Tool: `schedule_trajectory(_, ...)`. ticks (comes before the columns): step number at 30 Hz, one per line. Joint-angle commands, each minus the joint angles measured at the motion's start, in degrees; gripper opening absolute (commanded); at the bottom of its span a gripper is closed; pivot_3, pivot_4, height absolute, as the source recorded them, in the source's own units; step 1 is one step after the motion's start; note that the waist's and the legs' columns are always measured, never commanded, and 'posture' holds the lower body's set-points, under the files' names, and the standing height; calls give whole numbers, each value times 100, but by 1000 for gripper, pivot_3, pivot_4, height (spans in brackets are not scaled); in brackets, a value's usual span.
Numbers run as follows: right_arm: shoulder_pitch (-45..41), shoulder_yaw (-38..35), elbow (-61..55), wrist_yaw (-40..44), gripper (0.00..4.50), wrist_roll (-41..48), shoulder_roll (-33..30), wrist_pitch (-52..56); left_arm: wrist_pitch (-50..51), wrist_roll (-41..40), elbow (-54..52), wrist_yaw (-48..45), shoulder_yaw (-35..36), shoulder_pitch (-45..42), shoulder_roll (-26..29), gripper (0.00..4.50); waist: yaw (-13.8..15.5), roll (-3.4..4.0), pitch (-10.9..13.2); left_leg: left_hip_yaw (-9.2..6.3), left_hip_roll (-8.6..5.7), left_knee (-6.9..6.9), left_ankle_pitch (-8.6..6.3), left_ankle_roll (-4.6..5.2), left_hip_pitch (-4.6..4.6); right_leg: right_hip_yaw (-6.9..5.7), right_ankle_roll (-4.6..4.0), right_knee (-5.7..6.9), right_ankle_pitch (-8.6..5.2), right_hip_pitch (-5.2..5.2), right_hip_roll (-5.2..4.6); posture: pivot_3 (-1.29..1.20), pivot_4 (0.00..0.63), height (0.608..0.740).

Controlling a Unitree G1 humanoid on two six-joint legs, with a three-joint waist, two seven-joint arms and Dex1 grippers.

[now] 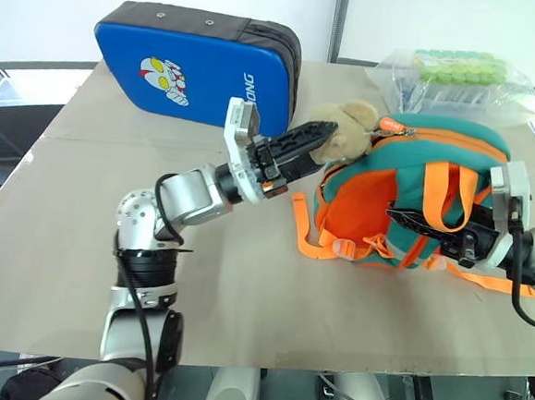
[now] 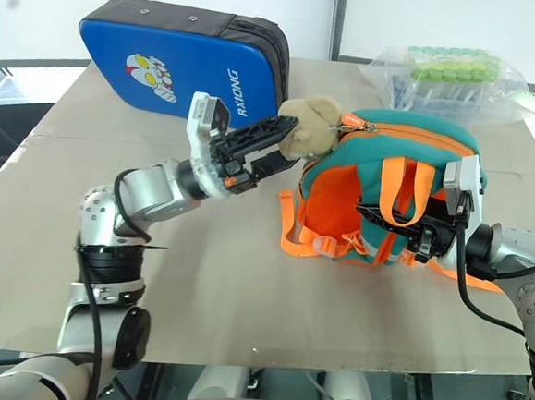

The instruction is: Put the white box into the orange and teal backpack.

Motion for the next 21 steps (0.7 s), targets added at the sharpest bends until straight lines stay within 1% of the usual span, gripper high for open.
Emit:
schedule_trajectory(1,56,-178,-225,-46,0,105,-73,-18,-157,-205,35,588,230,-203,-298,4200,-1,0,0,0,0,0,0,0,0,0,0,-1,0,0,0,0,150,740)
schedule_trajectory(2,63,-187,-234,-66,0,106,-76,-18,-183,-205,67,757,249,-219,-378,3907,-1,0,0,-1,0,0,0,0,0,0,0,0,0,0,0,0,150,740)
schedule_trajectory(4,57,-210,-229,-129,0,109,-60,-21,-31,-205,42,720,171,-221,-341,3303,-4,0,0,-1,0,0,0,0,0,0,0,0,0,0,0,0,150,740)
schedule_trajectory(6,13,-210,-211,-217,0,72,-33,-48,9,-205,-1,752,101,-222,-348,2377,-2,0,0,-1,0,0,0,0,1,0,0,0,0,0,1,0,150,740)
schedule_trajectory(8,-93,-208,-178,-383,0,100,40,-47,77,-205,-83,691,18,-212,-259,1615,-1,0,0,-1,-1,0,0,0,1,0,0,0,0,0,1,0,150,740)
schedule_trajectory(10,-224,-216,-130,-643,0,126,174,-63,146,-205,-192,568,-30,-158,-105,992,-12,0,0,0,-3,0,0,0,1,1,0,0,0,0,1,0,150,740)
schedule_trajectory(11,-318,-239,-89,-846,0,164,293,-65,222,-205,-247,451,-19,-94,38,855,-18,0,0,1,-3,0,0,0,2,3,0,0,0,0,1,0,150,740)
schedule_trajectory(12,-456,-293,-21,-1143,0,177,472,-110,350,-116,-408,201,-25,-5,335,800,-22,0,0,1,-2,0,0,0,4,3,0,2,0,0,1,0,150,740)
schedule_trajectory(14,-665,-393,99,-1593,0,231,719,-110,408,-22,-614,-168,-4,106,701,800,-82,1,1,0,0,-3,0,0,5,4,0,3,0,-1,4,0,150,740)
schedule_trajectory(16,-884,-525,260,-1976,0,172,890,-181,92,-145,-501,-267,333,124,754,799,-79,3,0,2,5,-10,1,-1,8,5,-1,3,-1,-2,7,0,150,740)
schedule_trajectory(18,-1030,-655,395,-2313,0,175,1008,-210,-111,-205,-465,-294,477,198,902,799,-55,3,1,3,4,-11,1,-1,8,3,-1,2,0,-2,6,0,150,740)
schedule_trajectory(19,-1133,-772,539,-2602,0,130,1075,-227,-229,-205,-396,-193,738,249,803,799,-47,3,1,3,4,-11,1,-2,8,4,-1,1,0,-2,6,0,150,740)
schedule_trajectory(20,-1229,-912,694,-2904,0,43,1159,-298,-285,-205,-378,-118,918,435,828,799,-37,3,1,5,4,-11,1,-1,8,5,-1,0,0,-2,5,0,150,740)
schedule_trajectory(21,-1297,-1054,819,-3196,0,-47,1235,-372,-399,-175,-393,70,940,745,978,799,-37,3,1,8,4,-11,1,-1,8,6,-1,-1,0,-2,3,0,150,740)
